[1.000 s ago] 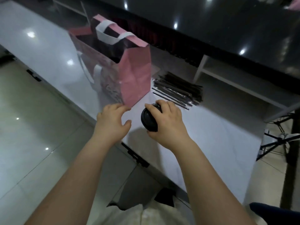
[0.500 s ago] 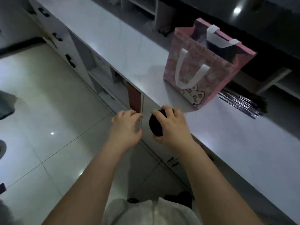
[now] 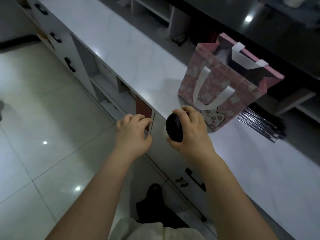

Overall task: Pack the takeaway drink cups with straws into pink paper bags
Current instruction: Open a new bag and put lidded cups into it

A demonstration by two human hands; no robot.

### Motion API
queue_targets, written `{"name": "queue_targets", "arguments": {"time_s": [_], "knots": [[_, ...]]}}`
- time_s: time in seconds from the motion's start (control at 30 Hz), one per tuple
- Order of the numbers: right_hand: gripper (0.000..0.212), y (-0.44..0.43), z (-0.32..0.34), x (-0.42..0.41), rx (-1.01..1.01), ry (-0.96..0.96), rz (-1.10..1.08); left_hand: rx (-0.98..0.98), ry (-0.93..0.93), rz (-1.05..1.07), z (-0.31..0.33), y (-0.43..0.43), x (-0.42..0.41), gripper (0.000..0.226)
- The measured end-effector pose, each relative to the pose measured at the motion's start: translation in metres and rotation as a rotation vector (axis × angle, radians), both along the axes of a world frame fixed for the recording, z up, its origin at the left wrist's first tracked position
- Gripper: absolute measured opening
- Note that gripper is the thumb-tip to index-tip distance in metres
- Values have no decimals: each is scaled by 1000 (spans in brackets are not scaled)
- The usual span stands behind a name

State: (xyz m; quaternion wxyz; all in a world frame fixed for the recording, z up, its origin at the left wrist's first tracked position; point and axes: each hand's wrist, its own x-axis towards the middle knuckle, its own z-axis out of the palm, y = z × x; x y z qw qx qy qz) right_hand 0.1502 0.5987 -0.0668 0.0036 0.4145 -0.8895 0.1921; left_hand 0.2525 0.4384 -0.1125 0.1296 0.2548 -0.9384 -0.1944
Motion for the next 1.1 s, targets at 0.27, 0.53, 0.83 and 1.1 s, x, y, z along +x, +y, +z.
{"name": "queue_targets", "arguments": {"time_s": [0.27, 0.53, 0.83, 1.1], "knots": [[79, -7, 52, -71, -270, 3, 23, -104, 64, -53, 49, -20, -90, 36], [81, -7, 125, -154, -442, 160, 1, -159, 252, -108, 131, -44, -195, 35], [80, 20, 146, -212, -558, 102, -168, -85, 308, -425, 170, -36, -288, 32], [79, 37, 140, -219, -358, 47, -348, 107, 71, -841, 147, -22, -335, 29]]}}
